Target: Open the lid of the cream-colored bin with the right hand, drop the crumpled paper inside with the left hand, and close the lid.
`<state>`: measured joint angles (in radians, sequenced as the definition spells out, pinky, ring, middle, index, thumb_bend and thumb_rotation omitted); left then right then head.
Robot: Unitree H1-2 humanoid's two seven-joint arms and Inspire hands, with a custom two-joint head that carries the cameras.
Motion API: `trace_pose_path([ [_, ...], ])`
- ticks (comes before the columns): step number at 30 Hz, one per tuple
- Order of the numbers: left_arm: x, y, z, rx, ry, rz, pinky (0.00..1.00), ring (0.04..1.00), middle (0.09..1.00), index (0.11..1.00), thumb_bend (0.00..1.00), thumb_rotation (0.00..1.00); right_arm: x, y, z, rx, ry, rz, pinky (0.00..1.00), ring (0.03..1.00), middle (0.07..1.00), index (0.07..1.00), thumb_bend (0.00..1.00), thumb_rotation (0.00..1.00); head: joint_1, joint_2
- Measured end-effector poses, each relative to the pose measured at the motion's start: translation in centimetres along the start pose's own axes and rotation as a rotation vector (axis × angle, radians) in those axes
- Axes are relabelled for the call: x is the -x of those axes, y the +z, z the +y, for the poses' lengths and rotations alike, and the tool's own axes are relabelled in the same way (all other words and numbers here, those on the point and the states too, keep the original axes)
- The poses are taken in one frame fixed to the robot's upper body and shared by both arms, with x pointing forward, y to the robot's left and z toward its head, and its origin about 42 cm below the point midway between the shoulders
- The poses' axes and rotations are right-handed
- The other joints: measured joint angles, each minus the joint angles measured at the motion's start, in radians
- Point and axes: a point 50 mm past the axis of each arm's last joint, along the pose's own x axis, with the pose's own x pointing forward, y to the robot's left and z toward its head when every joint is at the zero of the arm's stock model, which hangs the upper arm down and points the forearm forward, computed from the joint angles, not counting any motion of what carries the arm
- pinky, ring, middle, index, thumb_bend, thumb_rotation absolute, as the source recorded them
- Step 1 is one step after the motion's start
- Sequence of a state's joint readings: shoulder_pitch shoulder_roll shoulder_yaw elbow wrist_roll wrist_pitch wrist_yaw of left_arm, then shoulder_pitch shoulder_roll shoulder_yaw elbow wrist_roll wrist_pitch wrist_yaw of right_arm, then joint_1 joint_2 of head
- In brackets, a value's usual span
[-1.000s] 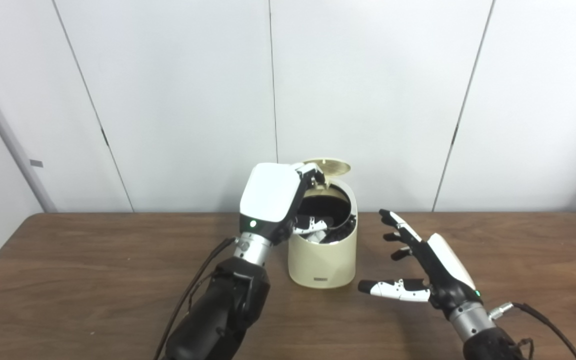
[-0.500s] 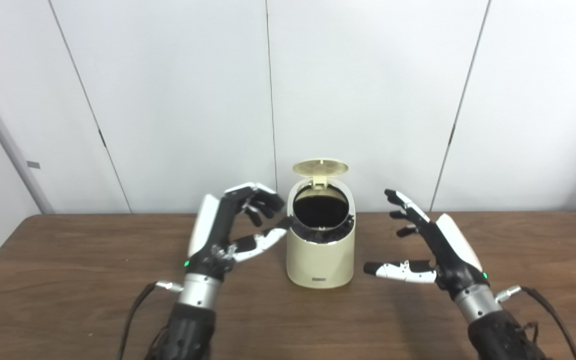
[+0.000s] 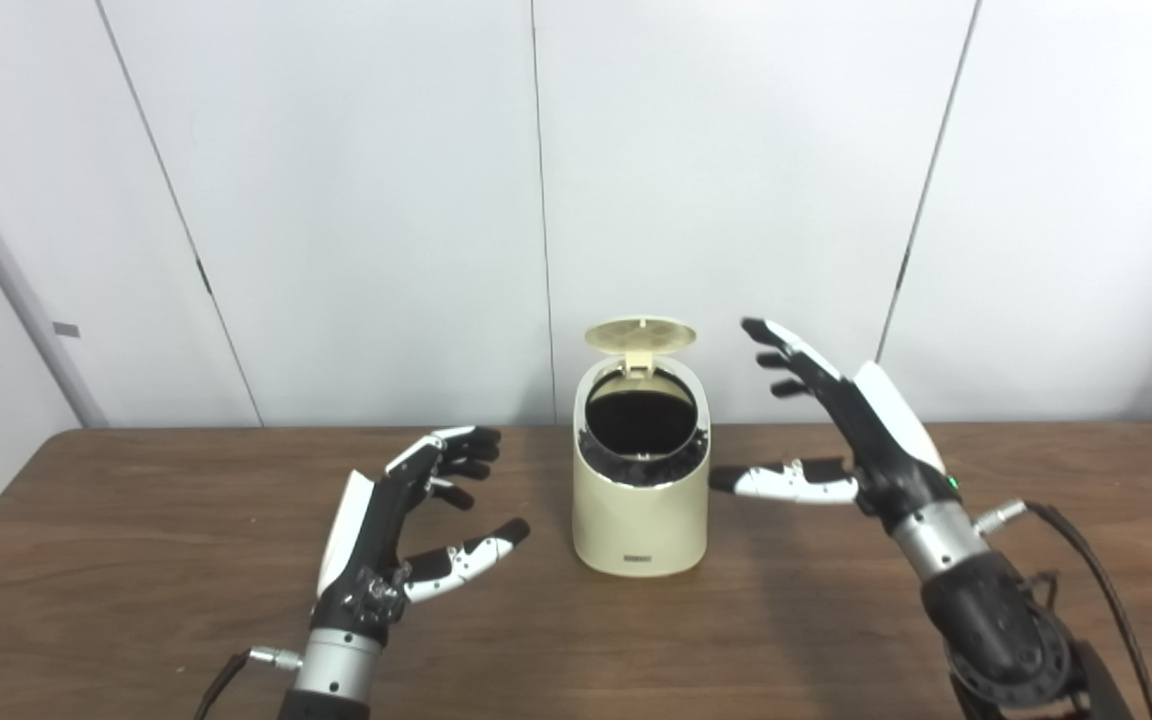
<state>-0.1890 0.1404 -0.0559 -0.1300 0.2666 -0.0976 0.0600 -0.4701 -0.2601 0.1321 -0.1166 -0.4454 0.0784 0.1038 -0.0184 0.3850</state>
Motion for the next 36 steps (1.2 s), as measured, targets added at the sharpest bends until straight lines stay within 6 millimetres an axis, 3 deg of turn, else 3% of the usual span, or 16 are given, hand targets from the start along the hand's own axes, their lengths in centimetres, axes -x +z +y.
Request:
trace_pose_path([
  [5,1.2,-1.4,-0.4,-0.006,-0.018,0.057,0.56,0.684,0.729,0.755,0.67,0.07,-1.5,1.0,-0.6,0.020,0.049,-0.031,0.80,0.909,0.949,0.926,0.74,0.42,0.002,0.000],
  [14,2.0,-2.3,-1.0,-0.007,-0.034,0.091,0.56,0.687,0.735,0.760,0.68,0.08,-3.9,2.3,-1.2,0.150,0.129,-0.030,0.80,0.946,0.954,0.950,0.75,0.57,0.011,-0.002],
  [21,1.9,-2.4,-1.2,-0.003,-0.035,0.095,0.56,0.687,0.734,0.760,0.69,0.08,-4.7,2.5,-0.4,0.215,0.183,-0.006,0.85,0.999,0.954,0.966,0.78,0.61,0.011,-0.002],
  [36,1.8,-2.2,-1.5,0.001,-0.033,0.093,0.54,0.673,0.732,0.756,0.68,0.07,-6.5,3.4,0.1,0.321,0.252,-0.058,0.89,1.000,0.938,0.922,0.79,0.58,0.018,0.006],
])
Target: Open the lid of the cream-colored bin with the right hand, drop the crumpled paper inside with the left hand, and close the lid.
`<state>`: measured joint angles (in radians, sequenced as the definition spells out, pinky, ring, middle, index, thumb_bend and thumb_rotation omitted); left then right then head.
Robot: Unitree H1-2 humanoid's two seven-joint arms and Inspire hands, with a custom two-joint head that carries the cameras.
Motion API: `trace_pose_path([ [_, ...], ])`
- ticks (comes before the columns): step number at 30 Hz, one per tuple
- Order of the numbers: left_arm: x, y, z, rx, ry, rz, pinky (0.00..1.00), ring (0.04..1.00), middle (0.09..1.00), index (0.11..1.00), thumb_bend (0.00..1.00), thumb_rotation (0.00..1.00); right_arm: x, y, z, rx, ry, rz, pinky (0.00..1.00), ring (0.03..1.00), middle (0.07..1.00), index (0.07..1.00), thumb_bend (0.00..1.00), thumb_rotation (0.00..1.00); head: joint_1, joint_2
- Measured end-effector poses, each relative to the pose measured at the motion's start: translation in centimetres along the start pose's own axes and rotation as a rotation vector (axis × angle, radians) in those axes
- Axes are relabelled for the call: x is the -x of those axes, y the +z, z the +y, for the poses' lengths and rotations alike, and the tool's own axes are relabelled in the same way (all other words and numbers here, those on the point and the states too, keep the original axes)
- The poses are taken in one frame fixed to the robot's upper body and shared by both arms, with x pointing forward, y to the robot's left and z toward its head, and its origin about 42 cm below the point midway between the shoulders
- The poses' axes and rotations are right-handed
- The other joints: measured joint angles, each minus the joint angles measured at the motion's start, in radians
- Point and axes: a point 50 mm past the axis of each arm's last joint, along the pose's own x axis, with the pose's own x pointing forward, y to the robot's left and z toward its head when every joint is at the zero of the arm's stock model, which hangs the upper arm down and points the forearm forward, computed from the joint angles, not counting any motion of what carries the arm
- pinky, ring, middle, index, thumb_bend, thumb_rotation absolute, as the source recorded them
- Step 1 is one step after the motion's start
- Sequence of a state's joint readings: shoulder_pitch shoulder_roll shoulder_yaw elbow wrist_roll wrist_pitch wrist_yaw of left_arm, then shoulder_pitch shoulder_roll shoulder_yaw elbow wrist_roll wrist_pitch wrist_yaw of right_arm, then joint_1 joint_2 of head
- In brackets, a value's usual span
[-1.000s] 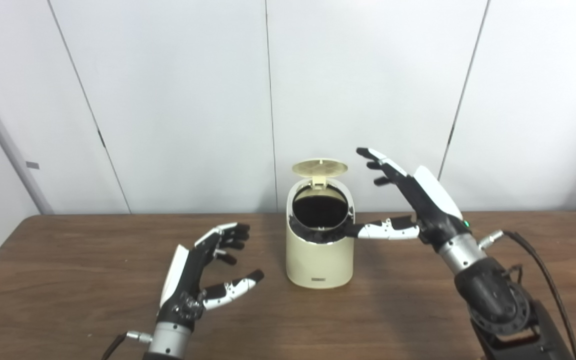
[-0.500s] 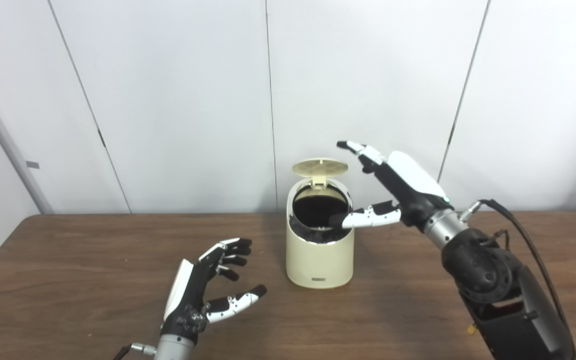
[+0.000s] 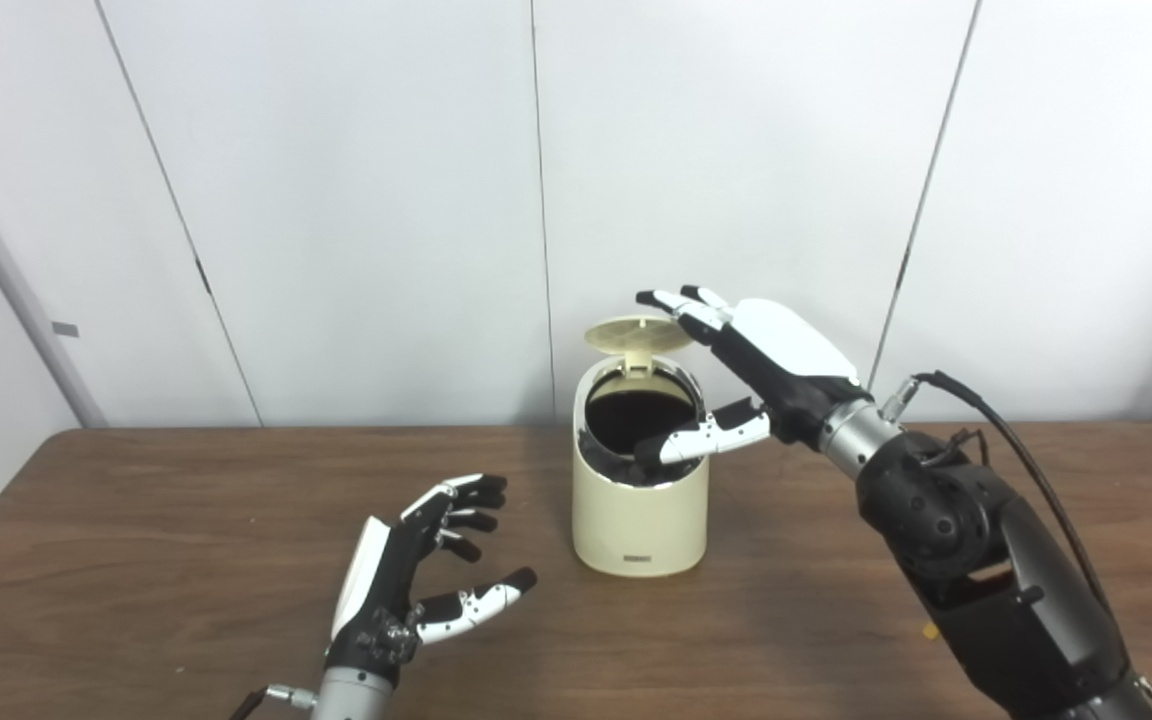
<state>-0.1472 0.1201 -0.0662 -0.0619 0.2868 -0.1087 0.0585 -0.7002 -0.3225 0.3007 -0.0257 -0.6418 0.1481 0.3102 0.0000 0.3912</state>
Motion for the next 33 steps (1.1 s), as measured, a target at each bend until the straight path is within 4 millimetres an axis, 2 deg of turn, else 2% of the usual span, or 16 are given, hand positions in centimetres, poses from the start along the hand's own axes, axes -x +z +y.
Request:
trace_pose_path([
  [5,0.0,0.1,-0.2,-0.005,0.000,0.002,0.54,0.669,0.733,0.754,0.68,0.07,0.0,0.3,0.2,0.006,0.009,-0.009,0.91,1.000,0.934,0.909,0.78,0.59,0.003,0.002],
  [15,-0.1,0.3,-0.3,-0.007,0.004,0.002,0.53,0.659,0.726,0.747,0.69,0.06,0.9,1.7,-0.1,0.004,-0.016,-0.058,0.92,0.982,0.850,0.820,0.75,0.56,0.008,0.014],
  [24,-0.1,0.4,-0.3,-0.007,0.003,0.000,0.53,0.668,0.725,0.746,0.69,0.07,1.9,1.5,0.6,-0.008,-0.009,-0.053,0.86,0.921,0.770,0.747,0.75,0.55,0.008,0.025],
  [33,-0.1,0.4,-0.3,-0.008,-0.004,0.000,0.53,0.665,0.722,0.748,0.69,0.08,2.3,1.3,1.0,0.004,-0.011,-0.054,0.79,0.873,0.734,0.715,0.76,0.54,0.009,0.038],
])
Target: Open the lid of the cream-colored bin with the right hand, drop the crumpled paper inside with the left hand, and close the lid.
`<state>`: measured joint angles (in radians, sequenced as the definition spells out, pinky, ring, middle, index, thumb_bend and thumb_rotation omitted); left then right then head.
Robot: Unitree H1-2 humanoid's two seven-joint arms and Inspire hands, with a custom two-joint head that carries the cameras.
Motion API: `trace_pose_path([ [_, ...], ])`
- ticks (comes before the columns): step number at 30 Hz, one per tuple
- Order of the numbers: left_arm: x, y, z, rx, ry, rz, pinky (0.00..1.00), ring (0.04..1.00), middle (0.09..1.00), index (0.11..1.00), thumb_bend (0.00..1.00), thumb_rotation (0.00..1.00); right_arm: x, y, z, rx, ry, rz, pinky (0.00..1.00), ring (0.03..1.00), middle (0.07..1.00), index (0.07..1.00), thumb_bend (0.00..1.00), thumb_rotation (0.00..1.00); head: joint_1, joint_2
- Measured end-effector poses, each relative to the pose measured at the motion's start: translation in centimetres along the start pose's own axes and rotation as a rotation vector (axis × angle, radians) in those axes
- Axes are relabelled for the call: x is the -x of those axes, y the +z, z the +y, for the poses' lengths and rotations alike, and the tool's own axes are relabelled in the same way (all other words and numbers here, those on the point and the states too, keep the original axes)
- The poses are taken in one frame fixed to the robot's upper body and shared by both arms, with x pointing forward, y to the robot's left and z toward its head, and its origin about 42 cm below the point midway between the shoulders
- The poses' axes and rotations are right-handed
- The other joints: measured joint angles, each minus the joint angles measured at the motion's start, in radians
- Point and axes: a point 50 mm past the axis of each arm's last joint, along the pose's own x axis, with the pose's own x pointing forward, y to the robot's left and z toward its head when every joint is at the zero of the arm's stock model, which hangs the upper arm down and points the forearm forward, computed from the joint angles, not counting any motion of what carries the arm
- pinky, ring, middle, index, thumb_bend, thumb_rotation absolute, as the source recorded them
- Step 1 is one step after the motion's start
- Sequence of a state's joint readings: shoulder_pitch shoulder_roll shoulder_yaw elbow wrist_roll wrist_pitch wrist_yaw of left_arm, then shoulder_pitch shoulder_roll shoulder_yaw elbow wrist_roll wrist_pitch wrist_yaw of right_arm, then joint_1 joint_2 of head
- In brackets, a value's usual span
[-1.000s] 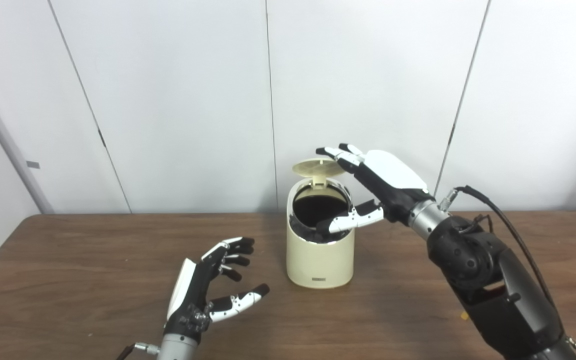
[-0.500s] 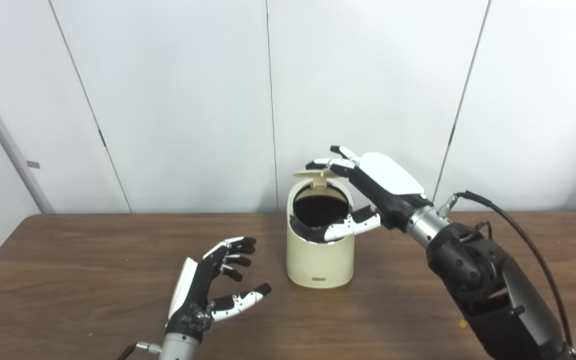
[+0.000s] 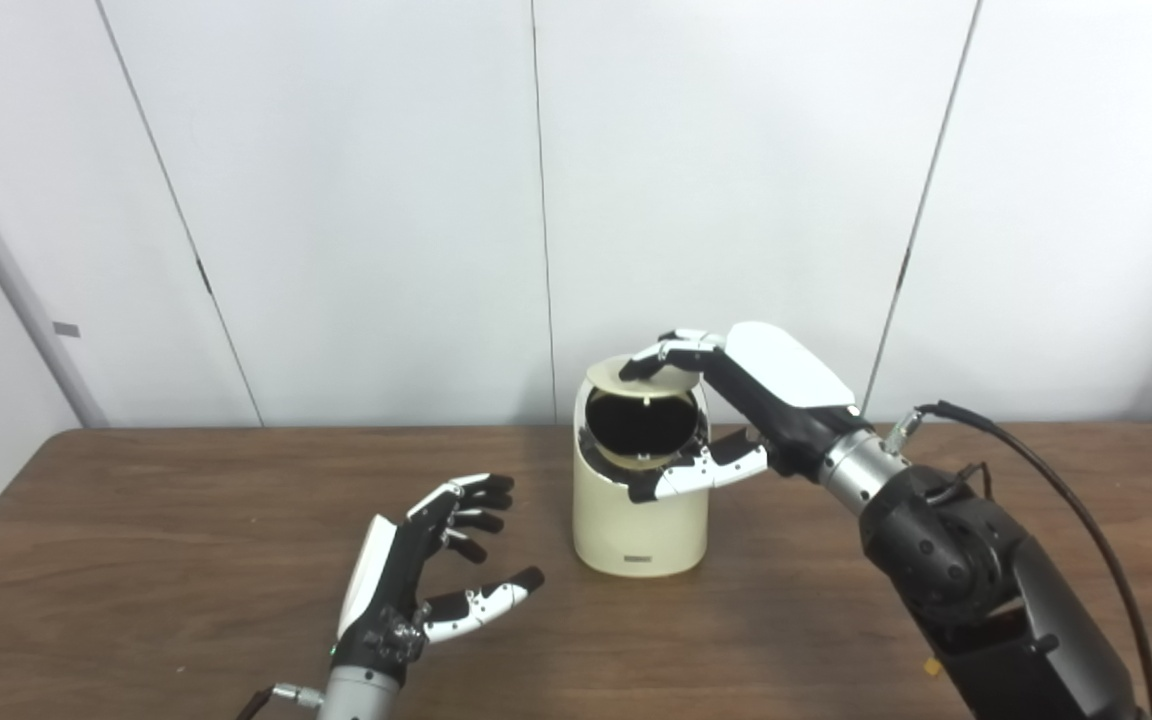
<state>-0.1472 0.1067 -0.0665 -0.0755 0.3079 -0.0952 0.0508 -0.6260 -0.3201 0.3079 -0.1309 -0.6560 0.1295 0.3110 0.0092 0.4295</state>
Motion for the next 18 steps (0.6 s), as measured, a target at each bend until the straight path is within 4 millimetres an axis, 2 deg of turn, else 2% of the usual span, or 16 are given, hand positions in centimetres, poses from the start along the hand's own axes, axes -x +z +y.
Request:
trace_pose_path([
  [10,0.0,0.1,-0.2,0.007,-0.006,0.000,0.53,0.660,0.713,0.739,0.69,0.05,0.6,-0.4,0.5,0.001,0.015,-0.001,0.89,0.884,0.735,0.713,0.77,0.52,0.006,0.014],
  [18,0.0,0.1,-0.3,0.006,-0.006,-0.001,0.54,0.665,0.717,0.744,0.69,0.06,1.1,-0.6,1.1,-0.010,0.051,0.006,0.91,0.892,0.730,0.713,0.77,0.53,0.012,0.025],
])
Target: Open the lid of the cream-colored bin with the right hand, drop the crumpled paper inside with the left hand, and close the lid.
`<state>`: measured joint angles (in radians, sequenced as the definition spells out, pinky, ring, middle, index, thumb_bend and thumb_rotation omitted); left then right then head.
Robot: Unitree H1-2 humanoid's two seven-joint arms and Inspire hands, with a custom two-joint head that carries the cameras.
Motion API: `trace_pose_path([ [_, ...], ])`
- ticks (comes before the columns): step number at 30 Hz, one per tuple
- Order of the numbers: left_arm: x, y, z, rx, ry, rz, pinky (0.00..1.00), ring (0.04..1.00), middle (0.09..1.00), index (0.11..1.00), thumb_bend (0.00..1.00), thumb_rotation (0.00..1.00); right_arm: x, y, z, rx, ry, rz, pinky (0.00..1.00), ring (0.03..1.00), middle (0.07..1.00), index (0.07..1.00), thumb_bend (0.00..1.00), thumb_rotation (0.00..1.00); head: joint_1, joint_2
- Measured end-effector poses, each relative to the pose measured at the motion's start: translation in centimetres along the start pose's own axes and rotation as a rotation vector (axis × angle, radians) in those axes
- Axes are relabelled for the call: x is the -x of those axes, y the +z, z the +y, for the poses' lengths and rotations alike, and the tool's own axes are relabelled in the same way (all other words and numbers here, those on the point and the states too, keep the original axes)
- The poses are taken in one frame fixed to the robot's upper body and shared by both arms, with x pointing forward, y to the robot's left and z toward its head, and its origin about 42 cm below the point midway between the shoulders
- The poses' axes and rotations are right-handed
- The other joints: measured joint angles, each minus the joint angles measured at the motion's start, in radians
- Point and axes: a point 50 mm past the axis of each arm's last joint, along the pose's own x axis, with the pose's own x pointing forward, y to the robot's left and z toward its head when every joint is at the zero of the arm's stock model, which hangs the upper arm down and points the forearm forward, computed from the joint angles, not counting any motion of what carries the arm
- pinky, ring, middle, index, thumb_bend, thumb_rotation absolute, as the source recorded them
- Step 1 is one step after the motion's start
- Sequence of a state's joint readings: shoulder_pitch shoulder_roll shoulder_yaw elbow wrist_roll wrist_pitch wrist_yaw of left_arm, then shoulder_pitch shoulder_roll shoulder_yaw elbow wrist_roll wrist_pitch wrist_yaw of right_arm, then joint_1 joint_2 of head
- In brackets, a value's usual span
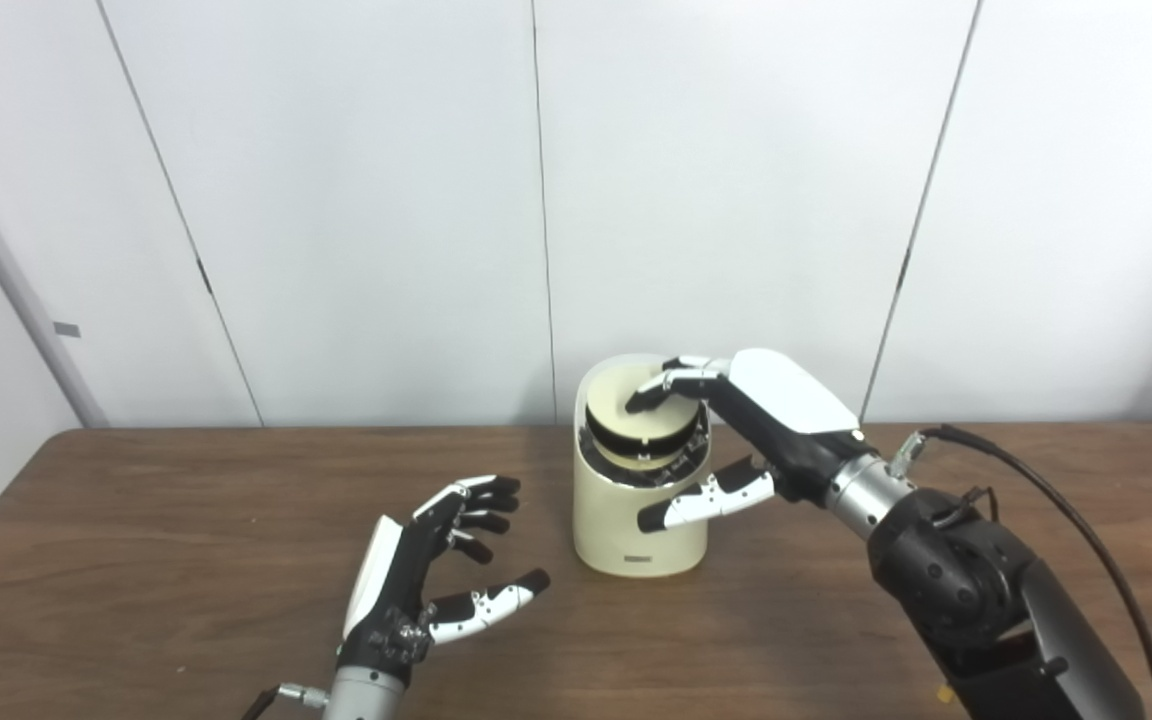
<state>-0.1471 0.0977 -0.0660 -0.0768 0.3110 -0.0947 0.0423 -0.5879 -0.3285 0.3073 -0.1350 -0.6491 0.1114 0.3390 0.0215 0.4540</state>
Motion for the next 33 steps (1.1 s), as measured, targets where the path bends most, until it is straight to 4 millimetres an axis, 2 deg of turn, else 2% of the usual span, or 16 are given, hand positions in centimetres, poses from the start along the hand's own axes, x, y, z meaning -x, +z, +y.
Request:
trace_pose_path([
  [4,-0.01,0.07,0.02,-0.004,0.001,-0.001,0.53,0.659,0.712,0.738,0.70,0.06,0.05,0.03,0.02,0.003,0.020,0.004,0.94,0.902,0.741,0.719,0.77,0.52,0.002,0.005],
  [16,-0.03,0.16,-0.12,0.000,0.002,0.000,0.53,0.660,0.710,0.738,0.70,0.07,0.20,0.46,0.08,0.021,0.044,-0.008,0.92,0.882,0.726,0.713,0.77,0.52,0.008,0.018],
  [25,-0.03,0.16,-0.14,0.002,0.002,0.001,0.54,0.661,0.708,0.738,0.69,0.05,0.26,0.52,0.32,0.018,0.054,-0.013,0.96,0.886,0.712,0.709,0.74,0.51,0.009,0.028],
  [33,-0.11,0.68,-0.01,0.004,0.008,-0.007,0.53,0.656,0.709,0.737,0.69,0.05,0.44,0.48,0.71,0.034,0.060,-0.007,1.00,0.873,0.705,0.704,0.76,0.56,0.012,0.034],
])
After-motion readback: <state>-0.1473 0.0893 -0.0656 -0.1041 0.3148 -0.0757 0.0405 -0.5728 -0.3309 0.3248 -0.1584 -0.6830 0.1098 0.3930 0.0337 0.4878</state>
